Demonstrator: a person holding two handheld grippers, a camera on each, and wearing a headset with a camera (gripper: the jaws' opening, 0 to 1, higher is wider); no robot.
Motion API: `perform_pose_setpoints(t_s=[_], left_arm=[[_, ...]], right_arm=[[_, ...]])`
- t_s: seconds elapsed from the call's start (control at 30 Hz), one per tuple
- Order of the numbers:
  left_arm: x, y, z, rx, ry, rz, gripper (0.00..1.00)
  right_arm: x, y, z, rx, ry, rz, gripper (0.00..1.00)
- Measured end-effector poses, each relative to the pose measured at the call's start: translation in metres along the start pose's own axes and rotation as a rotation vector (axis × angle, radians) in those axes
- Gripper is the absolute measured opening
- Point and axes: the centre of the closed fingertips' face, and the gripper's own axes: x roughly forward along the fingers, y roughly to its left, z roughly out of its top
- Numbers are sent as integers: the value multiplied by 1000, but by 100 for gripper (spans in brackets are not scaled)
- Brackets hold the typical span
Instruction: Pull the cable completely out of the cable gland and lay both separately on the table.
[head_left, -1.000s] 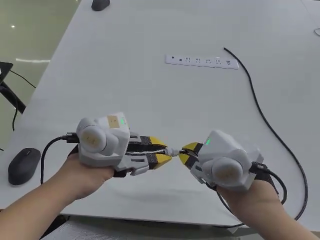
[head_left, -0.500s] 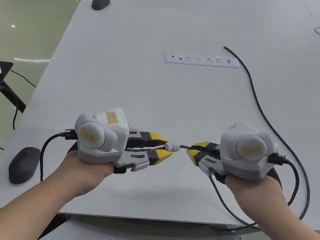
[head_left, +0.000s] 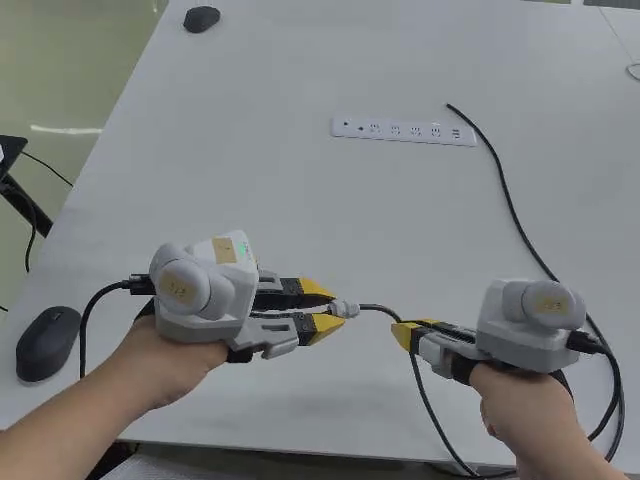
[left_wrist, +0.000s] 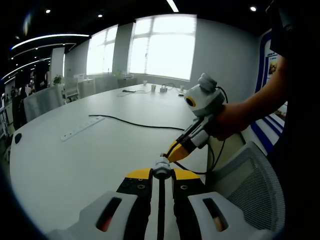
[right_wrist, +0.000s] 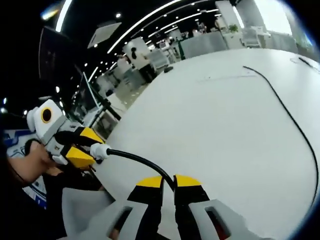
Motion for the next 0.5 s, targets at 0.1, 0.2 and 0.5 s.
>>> perform_pose_setpoints(t_s=[0.1, 0.2, 0.5], left_arm=[[0, -1, 0, 4, 2, -2, 15], [-1, -2, -1, 7, 6, -4, 15], [-2, -7, -2, 9, 8, -6, 15]], right_arm=[[-1, -10, -3, 35, -2, -16, 3], [-1, -18, -8, 91, -3, -30, 2], [2, -35, -30, 315, 15, -37, 2]])
